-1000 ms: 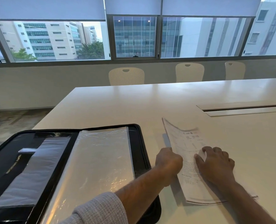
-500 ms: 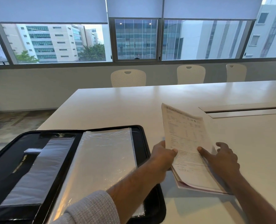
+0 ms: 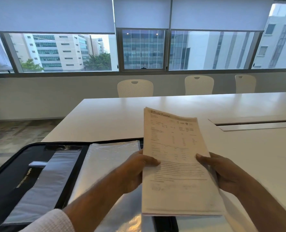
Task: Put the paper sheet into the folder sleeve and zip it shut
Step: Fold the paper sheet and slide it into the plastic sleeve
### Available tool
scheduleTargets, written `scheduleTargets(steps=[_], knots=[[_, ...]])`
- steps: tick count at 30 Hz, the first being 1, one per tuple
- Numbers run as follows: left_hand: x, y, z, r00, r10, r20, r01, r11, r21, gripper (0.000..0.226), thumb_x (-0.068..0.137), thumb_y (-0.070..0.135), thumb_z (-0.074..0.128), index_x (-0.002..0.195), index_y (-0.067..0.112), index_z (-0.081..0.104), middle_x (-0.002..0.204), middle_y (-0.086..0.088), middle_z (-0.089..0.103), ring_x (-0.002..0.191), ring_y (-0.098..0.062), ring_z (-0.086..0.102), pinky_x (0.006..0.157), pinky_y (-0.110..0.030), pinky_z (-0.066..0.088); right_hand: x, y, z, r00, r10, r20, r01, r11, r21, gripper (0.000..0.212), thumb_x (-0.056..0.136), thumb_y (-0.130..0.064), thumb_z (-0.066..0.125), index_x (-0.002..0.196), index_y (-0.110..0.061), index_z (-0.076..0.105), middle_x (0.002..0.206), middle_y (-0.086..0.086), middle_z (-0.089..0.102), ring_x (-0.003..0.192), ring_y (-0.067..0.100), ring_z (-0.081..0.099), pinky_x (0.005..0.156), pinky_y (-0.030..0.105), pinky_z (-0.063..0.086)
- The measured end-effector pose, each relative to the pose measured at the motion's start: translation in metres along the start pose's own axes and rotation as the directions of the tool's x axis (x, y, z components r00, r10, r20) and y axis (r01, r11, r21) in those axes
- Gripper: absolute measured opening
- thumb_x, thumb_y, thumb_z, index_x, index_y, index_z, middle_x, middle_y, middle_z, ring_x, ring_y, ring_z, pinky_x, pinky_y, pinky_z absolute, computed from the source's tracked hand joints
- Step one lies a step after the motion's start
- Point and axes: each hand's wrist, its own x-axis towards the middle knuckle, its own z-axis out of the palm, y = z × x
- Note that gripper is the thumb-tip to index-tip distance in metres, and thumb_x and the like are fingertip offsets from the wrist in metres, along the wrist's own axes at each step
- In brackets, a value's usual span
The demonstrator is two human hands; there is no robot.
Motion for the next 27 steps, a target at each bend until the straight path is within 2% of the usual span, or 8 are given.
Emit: scheduleTargets(steps=[2, 5, 9, 13, 17, 21, 25, 27], knots=[[-0.004, 0.005, -0.009, 1.000, -0.021, -0.022, 0.021, 1.000, 0.005, 0.045, 0.082, 0.005, 0.061, 0.126, 0.011, 0.055, 0.114, -0.018, 0.070, 0.104, -0.037, 0.067, 0.089, -0.053, 0.054, 0.001, -0.003, 0.013, 0.998, -0.018, 0.059, 0.023, 0.997, -0.074, 0.042, 0.086, -0.006, 0.065, 0.128, -0.005, 0.058, 0.119, 0.023, 0.067, 0.107, 0.046, 0.064, 0.090, 0.061, 0.052], [-0.012, 0.015, -0.018, 0.989, -0.056, -0.138, 0.054, 0.998, -0.018, 0.029, 0.093, 0.014, 0.055, 0.121, 0.010, 0.059, 0.108, -0.018, 0.072, 0.099, -0.036, 0.069, 0.086, -0.050, 0.055, 0.003, -0.008, 0.039, 0.994, -0.054, 0.096, 0.074, 0.974, -0.213, 0.038, 0.089, -0.006, 0.064, 0.126, -0.007, 0.059, 0.116, 0.019, 0.070, 0.103, 0.041, 0.067, 0.087, 0.057, 0.055], [-0.020, 0.026, -0.031, 0.963, -0.022, -0.270, 0.045, 0.996, 0.079, 0.018, 0.098, 0.011, 0.052, 0.111, 0.013, 0.063, 0.094, -0.010, 0.076, 0.083, -0.028, 0.074, 0.061, -0.039, 0.059, 0.005, -0.013, 0.073, 0.990, -0.123, 0.066, 0.138, 0.923, -0.358, 0.030, 0.093, -0.007, 0.061, 0.122, -0.012, 0.060, 0.110, 0.013, 0.073, 0.097, 0.037, 0.070, 0.084, 0.055, 0.057], [-0.025, 0.036, -0.049, 0.921, 0.033, -0.387, 0.036, 0.985, 0.170, 0.014, 0.098, 0.011, 0.052, 0.103, 0.017, 0.064, 0.081, -0.001, 0.077, 0.069, -0.019, 0.074, 0.046, -0.028, 0.055, 0.009, -0.016, 0.097, 0.983, -0.181, -0.010, 0.163, 0.910, -0.382, 0.025, 0.092, -0.007, 0.062, 0.116, -0.013, 0.062, 0.104, 0.012, 0.074, 0.093, 0.037, 0.071, 0.085, 0.059, 0.055], [-0.027, 0.042, -0.065, 0.864, 0.073, -0.499, 0.055, 0.970, 0.237, 0.012, 0.097, 0.014, 0.054, 0.101, 0.019, 0.065, 0.084, 0.002, 0.076, 0.081, -0.022, 0.070, 0.051, -0.033, 0.050, 0.017, -0.014, 0.123, 0.977, -0.204, -0.059, 0.163, 0.898, -0.408, 0.032, 0.088, -0.011, 0.068, 0.117, -0.014, 0.055, 0.106, 0.010, 0.072, 0.089, 0.033, 0.072, 0.079, 0.054, 0.059], [-0.032, 0.047, -0.077, 0.828, 0.085, -0.554, 0.028, 0.981, 0.192, 0.014, 0.097, 0.013, 0.054, 0.103, 0.019, 0.064, 0.093, -0.002, 0.075, 0.085, -0.026, 0.070, 0.055, -0.038, 0.053, 0.026, -0.011, 0.144, 0.930, -0.344, -0.131, 0.230, 0.822, -0.521, 0.049, 0.088, -0.012, 0.068, 0.122, -0.029, 0.037, 0.102, 0.002, 0.066, 0.082, 0.023, 0.070, 0.060, 0.035, 0.056], [-0.036, 0.050, -0.083, 0.801, 0.118, -0.586, -0.034, 0.988, 0.153, 0.017, 0.097, 0.010, 0.053, 0.101, 0.019, 0.067, 0.092, -0.003, 0.075, 0.081, -0.025, 0.071, 0.048, -0.035, 0.054, 0.033, -0.011, 0.158, 0.904, -0.427, -0.031, 0.309, 0.702, -0.641, 0.016, 0.093, -0.010, 0.059, 0.099, -0.025, 0.058, 0.108, -0.004, 0.063, 0.082, 0.022, 0.068, 0.055, 0.026, 0.054], [-0.038, 0.052, -0.082, 0.784, 0.169, -0.597, -0.075, 0.981, 0.179, 0.019, 0.097, 0.010, 0.052, 0.099, 0.021, 0.068, 0.091, -0.001, 0.076, 0.080, -0.023, 0.072, 0.047, -0.032, 0.054, 0.035, -0.011, 0.165, 0.919, -0.395, 0.003, 0.305, 0.705, -0.641, 0.014, 0.092, -0.008, 0.057, 0.088, -0.019, 0.064, 0.106, -0.007, 0.063, 0.084, 0.023, 0.067, 0.054, 0.025, 0.054]])
